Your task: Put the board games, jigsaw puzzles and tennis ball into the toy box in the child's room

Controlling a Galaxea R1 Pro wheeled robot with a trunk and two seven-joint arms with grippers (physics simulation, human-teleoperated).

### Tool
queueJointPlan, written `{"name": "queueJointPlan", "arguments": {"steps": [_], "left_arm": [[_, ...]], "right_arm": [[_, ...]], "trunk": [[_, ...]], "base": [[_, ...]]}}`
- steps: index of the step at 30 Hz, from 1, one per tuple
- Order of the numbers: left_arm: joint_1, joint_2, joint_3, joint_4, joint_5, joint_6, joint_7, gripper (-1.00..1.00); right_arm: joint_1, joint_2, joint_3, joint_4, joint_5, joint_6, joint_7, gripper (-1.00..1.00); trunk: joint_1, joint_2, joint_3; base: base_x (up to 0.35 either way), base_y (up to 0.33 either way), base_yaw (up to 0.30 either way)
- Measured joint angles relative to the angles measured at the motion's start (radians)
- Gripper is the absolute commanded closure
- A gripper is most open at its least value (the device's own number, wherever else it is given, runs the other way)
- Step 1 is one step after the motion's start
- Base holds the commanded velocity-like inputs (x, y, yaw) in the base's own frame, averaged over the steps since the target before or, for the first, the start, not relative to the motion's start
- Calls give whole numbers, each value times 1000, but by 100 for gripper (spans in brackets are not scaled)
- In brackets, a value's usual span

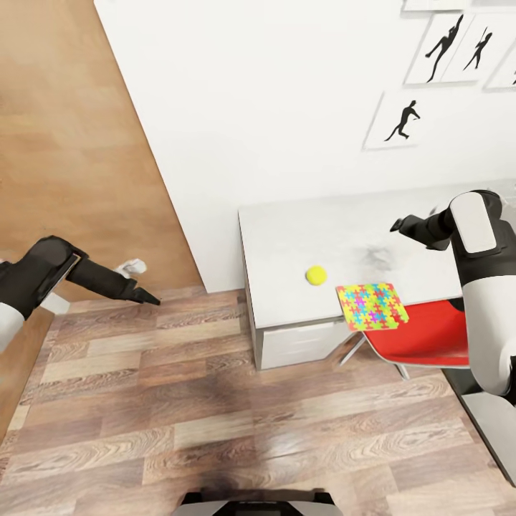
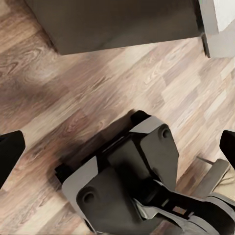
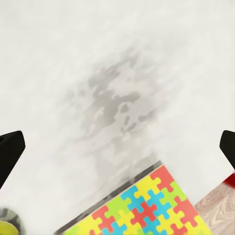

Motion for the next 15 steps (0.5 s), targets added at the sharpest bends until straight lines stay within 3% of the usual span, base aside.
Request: {"name": "queueJointPlan", "arguments": {"steps": [6, 7, 12, 15], "left_arm": [[127, -13, 131, 31, 5, -1, 169, -100], [152, -24, 163, 34, 4, -1, 214, -100], [222, -72, 250, 39, 6, -2, 361, -100], [283, -107, 321, 42, 5, -44, 486, -100]], "right_arm": [[-1, 3, 1, 0, -1, 14, -1, -100], [-1, 4, 1, 0, -1, 19, -1, -100], [-2, 4, 1, 0, 0, 25, -1, -100], [-1, 4, 1, 0, -1, 27, -1, -100]], "trunk": [[0, 0, 10], [0, 0, 12], [0, 0, 20], [0, 0, 25]], "base": [[0, 0, 0], [0, 0, 0], [0, 0, 0], [0, 0, 0]]}}
